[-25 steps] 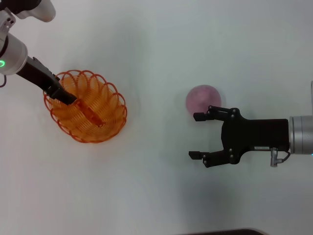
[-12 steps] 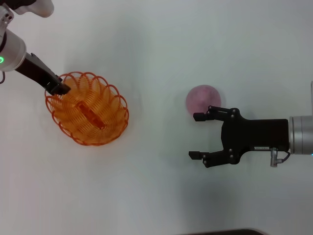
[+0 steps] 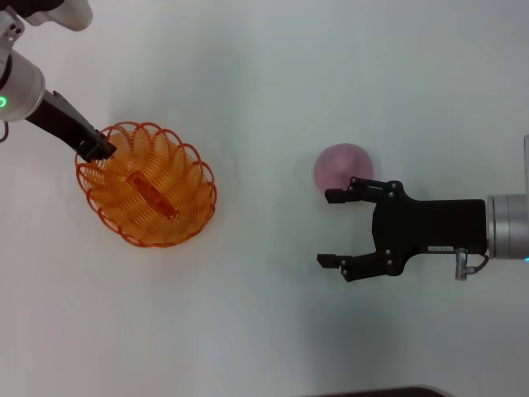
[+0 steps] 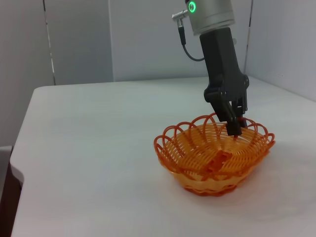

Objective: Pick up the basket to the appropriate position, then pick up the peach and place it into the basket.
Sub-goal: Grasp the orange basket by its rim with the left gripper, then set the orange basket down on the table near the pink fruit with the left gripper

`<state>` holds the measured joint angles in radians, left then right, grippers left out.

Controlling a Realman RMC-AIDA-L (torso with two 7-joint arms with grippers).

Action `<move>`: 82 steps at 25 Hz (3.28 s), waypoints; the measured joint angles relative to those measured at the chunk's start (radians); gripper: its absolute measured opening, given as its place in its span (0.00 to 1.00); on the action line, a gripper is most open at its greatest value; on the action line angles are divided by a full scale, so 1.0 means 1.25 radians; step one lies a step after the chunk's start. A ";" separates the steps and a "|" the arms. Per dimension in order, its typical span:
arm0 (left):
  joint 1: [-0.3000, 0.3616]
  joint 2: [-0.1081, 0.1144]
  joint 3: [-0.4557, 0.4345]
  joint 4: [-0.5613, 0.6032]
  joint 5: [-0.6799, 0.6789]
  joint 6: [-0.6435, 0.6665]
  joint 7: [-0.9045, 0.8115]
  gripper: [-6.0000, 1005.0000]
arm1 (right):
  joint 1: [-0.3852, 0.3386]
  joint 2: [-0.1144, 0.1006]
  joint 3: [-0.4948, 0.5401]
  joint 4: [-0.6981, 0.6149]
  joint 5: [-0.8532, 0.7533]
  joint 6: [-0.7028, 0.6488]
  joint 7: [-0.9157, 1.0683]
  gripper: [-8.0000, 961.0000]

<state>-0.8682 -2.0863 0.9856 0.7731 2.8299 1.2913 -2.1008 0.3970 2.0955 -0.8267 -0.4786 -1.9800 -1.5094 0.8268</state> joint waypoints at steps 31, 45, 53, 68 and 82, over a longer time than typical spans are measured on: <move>-0.081 0.070 -0.139 -0.025 -0.007 0.195 -0.157 0.08 | 0.009 0.000 0.000 0.000 -0.003 0.005 0.011 0.98; -0.056 0.136 -0.418 -0.099 -0.016 0.298 -0.236 0.07 | 0.008 0.000 0.000 0.000 -0.003 0.006 0.011 0.98; 0.019 0.099 -0.427 -0.083 -0.090 0.297 -0.269 0.07 | 0.009 0.000 0.000 0.000 -0.003 0.005 0.011 0.98; 0.147 -0.036 -0.415 0.084 -0.160 0.271 -0.307 0.07 | 0.009 0.000 0.000 0.000 -0.003 0.006 0.011 0.98; 0.242 -0.068 -0.334 0.075 -0.292 0.152 -0.320 0.07 | 0.005 0.000 0.000 0.003 -0.002 0.007 0.011 0.98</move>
<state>-0.5661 -2.1716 0.5675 0.8671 2.4649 1.4814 -2.5004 0.4033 2.0954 -0.8268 -0.4754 -1.9822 -1.5002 0.8406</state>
